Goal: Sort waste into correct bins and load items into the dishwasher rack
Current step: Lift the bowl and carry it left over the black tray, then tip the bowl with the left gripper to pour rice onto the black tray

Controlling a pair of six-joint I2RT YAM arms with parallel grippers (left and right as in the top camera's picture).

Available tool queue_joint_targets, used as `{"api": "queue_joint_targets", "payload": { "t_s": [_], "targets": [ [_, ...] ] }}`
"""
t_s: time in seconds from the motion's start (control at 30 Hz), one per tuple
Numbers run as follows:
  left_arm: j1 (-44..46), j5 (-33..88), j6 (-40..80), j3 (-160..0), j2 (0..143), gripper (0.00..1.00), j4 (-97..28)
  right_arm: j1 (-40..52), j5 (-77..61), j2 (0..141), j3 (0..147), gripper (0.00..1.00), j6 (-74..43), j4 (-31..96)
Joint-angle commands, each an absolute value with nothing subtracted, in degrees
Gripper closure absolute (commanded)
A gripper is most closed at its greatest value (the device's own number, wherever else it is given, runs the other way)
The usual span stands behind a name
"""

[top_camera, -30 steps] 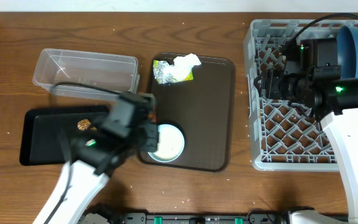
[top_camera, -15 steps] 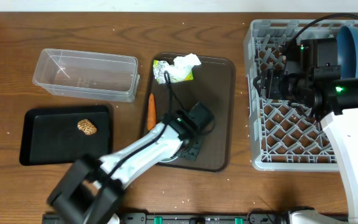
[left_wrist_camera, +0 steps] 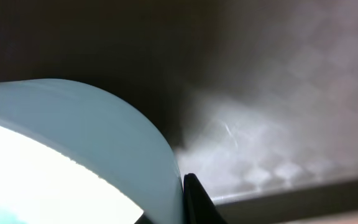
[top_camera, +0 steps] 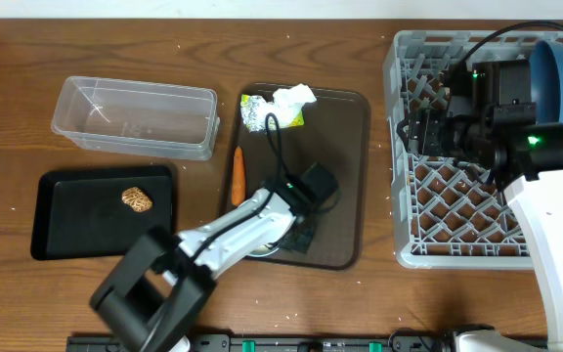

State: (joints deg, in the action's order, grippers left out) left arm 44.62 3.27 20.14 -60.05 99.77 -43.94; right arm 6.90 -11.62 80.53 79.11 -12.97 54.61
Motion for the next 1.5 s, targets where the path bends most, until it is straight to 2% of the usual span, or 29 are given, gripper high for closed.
{"api": "queue_joint_targets", "payload": {
  "t_s": [0.0, 0.17, 0.33, 0.57, 0.73, 0.9, 1.17, 1.3, 1.47],
  "targets": [
    [42.6, 4.1, 20.4, -62.3, 90.0, 0.94, -45.0, 7.4, -11.8, 80.9, 79.8, 0.27, -13.2, 54.7],
    [36.7, 5.0, 20.4, -62.3, 76.4, 0.94, -47.5, 7.4, -11.8, 80.9, 79.8, 0.27, -13.2, 54.8],
    [26.8, 8.5, 18.2, -62.1, 67.5, 0.94, -50.3, 7.4, -11.8, 80.9, 79.8, 0.27, -13.2, 55.1],
    [18.2, 6.4, 13.8, -62.1, 62.8, 0.94, -55.2, 7.4, -11.8, 80.9, 79.8, 0.27, -13.2, 55.1],
    [7.4, 8.5, 11.7, -62.0, 62.7, 0.94, -56.9, 7.4, -11.8, 80.9, 79.8, 0.27, -13.2, 55.3],
    [-9.3, 25.2, 2.3, -60.2, 62.7, 0.94, -54.7, 7.4, -11.8, 80.9, 79.8, 0.27, -13.2, 55.9],
    [-39.2, 68.3, -14.1, -51.8, 65.3, 0.94, -48.2, 7.4, -11.8, 80.9, 79.8, 0.27, -13.2, 56.2],
    [-48.2, 81.0, -20.1, -46.4, 68.4, 0.94, -45.2, 7.4, -11.8, 80.9, 79.8, 0.27, -13.2, 56.4],
    [-54.7, 90.1, -27.3, -42.7, 73.1, 0.94, -44.6, 7.4, -11.8, 80.9, 79.8, 0.27, -13.2, 56.6]
  ]
}}
